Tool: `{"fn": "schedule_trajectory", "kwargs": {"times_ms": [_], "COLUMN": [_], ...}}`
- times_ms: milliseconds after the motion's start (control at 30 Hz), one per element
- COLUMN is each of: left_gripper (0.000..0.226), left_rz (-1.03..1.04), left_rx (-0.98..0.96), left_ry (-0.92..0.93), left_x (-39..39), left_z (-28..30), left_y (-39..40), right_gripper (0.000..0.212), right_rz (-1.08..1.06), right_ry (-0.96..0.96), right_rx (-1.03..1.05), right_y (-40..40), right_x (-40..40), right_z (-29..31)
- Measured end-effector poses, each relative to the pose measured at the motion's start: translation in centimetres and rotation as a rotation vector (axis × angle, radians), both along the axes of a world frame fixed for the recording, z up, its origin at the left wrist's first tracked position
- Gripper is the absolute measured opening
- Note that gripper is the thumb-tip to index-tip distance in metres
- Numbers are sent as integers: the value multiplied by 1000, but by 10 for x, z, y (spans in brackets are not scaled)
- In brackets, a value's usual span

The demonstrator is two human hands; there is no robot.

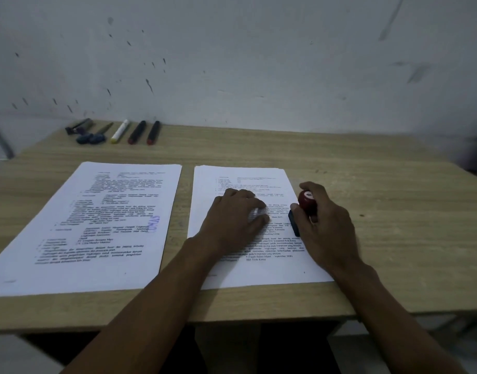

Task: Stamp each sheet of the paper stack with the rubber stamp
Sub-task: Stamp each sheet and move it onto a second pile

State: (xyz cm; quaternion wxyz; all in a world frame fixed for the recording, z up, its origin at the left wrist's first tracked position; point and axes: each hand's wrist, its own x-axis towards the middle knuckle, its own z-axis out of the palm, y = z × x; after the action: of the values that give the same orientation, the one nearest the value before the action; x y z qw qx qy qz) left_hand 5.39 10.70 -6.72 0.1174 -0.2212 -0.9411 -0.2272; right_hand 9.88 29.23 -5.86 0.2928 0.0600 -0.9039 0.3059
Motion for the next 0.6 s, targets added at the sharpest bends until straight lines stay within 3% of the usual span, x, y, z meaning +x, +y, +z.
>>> {"fn": "schedule_trajectory", "kwargs": {"times_ms": [600], "left_gripper": [37], "left_rz": [-5], "left_rx": [-4], "left_ry": [6], "left_x": [1], "left_z": [-1], "left_y": [-1], "right_gripper": [19], "right_rz": [-131], "right_ry": [-54], "right_rx": [88], "right_y": [-2], "right_x": [3], "right_z": [1]}}
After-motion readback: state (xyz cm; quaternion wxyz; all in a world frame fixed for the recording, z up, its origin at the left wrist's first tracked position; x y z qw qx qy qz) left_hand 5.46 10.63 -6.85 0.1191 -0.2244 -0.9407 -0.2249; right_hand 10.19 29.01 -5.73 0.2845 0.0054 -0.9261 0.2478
